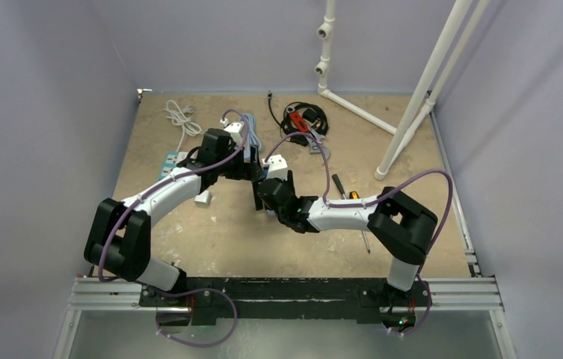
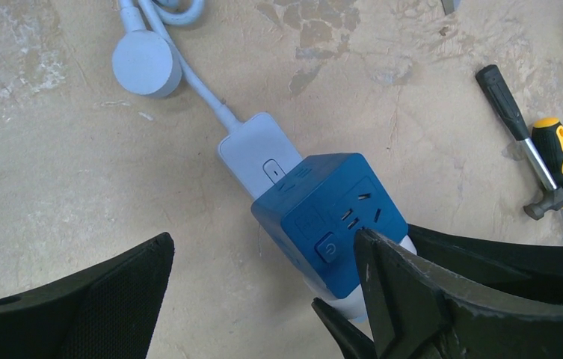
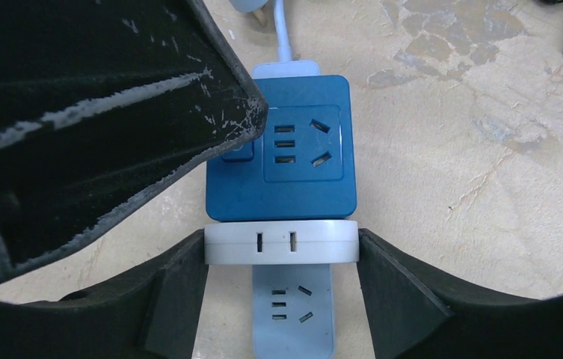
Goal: Pull the plug off the socket
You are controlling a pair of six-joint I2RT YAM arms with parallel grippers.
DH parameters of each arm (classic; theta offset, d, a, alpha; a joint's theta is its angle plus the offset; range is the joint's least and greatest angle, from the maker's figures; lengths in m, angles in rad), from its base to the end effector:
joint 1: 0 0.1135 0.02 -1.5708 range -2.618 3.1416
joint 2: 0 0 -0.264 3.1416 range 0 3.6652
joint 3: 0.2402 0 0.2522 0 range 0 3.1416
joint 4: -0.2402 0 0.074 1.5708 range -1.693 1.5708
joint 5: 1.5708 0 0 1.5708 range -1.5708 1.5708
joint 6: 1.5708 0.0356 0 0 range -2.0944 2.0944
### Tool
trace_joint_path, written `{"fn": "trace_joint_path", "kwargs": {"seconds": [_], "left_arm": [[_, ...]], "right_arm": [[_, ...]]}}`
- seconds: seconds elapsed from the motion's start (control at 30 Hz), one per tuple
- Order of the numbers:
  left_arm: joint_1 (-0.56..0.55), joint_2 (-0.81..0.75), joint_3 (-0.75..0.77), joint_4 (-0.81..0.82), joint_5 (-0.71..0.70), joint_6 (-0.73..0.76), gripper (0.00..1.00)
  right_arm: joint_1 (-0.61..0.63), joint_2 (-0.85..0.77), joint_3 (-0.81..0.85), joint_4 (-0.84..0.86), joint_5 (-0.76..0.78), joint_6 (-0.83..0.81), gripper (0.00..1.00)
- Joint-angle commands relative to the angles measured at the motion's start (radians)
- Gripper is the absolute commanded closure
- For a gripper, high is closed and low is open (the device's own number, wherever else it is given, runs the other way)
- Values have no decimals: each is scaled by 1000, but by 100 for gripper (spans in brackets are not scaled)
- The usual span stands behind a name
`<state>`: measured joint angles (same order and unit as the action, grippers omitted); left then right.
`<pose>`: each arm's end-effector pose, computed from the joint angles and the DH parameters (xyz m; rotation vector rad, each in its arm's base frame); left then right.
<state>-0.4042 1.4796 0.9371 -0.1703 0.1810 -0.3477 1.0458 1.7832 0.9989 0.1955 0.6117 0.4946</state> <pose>0.2910 -0.1314 0.2300 0.1632 2.3364 -0.5905 0.2068 0.3162 0.1837 -0.2223 2.0436 0.2952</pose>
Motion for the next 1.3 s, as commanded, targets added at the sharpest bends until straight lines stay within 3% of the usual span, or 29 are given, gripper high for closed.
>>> {"fn": "trace_joint_path", "kwargs": {"seconds": [0.0,0.4,0.6,0.73,1.07,1.27], "left_arm": [[-43,4,35,6,103,4,12],[-61,64,32,12,150,-22,29],[-76,94,24,13,154,-35,46],[-101,115,25,2,132,-33,50],[-111,165,31,-12,107,-37,57],[-114,192,32,-10,110,-40,59]], "right_arm": [[-29,13,33,52,26,-32,31],[-58,-39,-62,144,-13,-4,63],[-74,-82,-108,179,-34,17,76],[-82,-110,-125,191,-32,20,82],[-69,-123,-119,177,142,-7,90],[14,-67,-63,100,272,38,92]]}}
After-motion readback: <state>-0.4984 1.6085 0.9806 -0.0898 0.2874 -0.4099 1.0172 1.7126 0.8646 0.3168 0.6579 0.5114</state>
